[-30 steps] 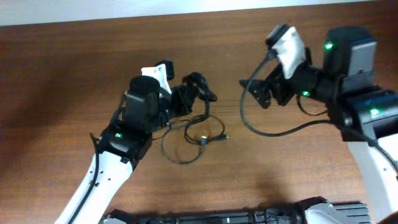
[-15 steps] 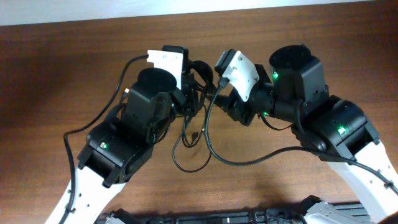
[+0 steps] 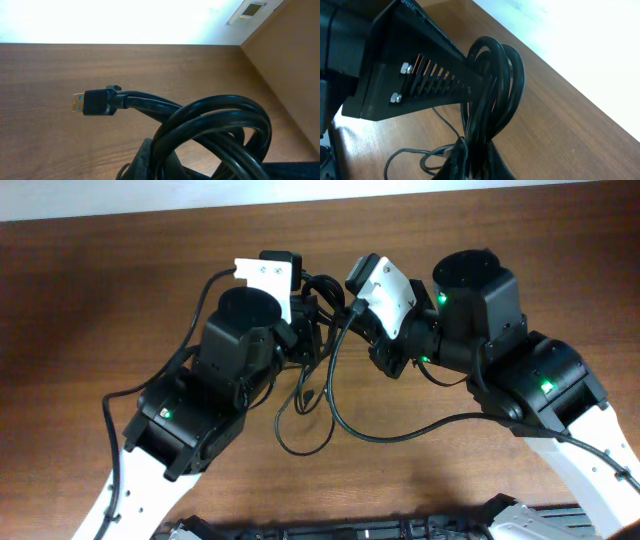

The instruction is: Untangle cables

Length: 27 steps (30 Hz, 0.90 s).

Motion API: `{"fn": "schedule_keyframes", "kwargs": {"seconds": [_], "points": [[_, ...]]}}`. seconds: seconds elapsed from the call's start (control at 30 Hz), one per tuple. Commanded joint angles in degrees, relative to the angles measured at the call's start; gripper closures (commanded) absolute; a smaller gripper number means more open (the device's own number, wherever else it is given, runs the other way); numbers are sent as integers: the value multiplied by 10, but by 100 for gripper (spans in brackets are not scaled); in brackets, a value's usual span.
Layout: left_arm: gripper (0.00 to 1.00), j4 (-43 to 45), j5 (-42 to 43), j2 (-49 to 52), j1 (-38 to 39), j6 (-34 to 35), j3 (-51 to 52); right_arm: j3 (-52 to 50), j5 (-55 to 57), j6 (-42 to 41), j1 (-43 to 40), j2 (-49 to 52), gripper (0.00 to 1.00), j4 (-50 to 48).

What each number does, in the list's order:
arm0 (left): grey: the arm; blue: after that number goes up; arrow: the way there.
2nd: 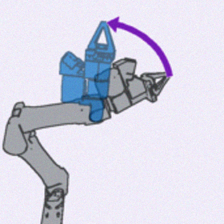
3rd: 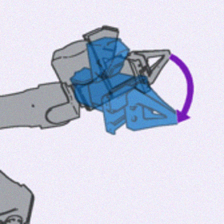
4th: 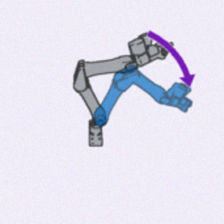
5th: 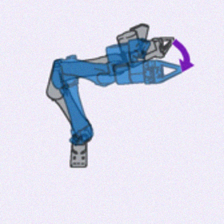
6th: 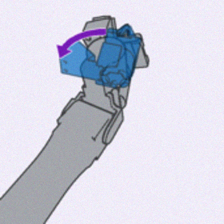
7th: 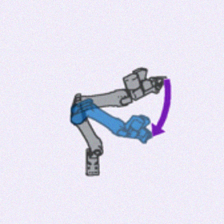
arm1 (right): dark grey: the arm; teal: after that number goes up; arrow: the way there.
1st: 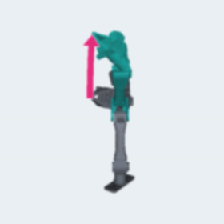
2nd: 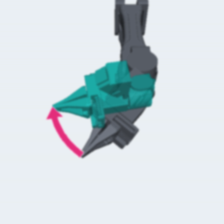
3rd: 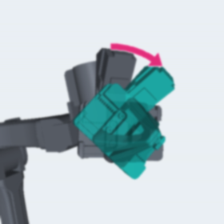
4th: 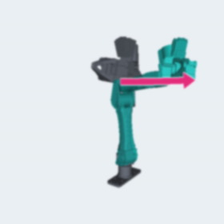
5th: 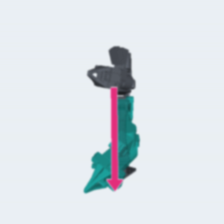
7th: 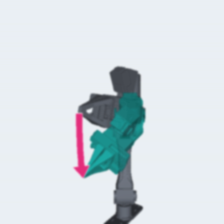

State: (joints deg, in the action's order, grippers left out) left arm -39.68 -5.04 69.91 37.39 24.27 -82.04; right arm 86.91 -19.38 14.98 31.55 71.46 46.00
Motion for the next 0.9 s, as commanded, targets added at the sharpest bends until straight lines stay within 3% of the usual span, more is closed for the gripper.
{"fn": "schedule_keyframes", "kwargs": {"seconds": [0.0, 0.1, 0.17, 0.27, 0.37, 0.47, 0.7, 0.87], "points": [[100, 5, -30, -7, 3, 27, -17, 9, -10, -8, 3, 2, 96, 7], [100, -1, -116, -8, 3, 103, -17, 9, -10, -20, 3, -9, 96, 20], [100, -1, -132, -10, 0, 193, -17, 9, -10, -20, 3, -23, 96, 32], [100, -1, -132, -12, -24, 243, -17, 9, -9, -20, 3, -43, 96, 57], [100, 0, -133, -22, -40, 263, -17, 9, 6, -21, 3, -63, 96, 88], [100, 0, -132, -30, -60, 276, -17, 9, 123, -99, 3, -73, 96, 123], [100, -1, -198, -31, -60, 331, -17, 9, 126, -125, 3, -73, 96, 130], [100, -16, -345, -31, -60, 331, -17, 9, 126, -141, 3, -73, 96, 141]]}}
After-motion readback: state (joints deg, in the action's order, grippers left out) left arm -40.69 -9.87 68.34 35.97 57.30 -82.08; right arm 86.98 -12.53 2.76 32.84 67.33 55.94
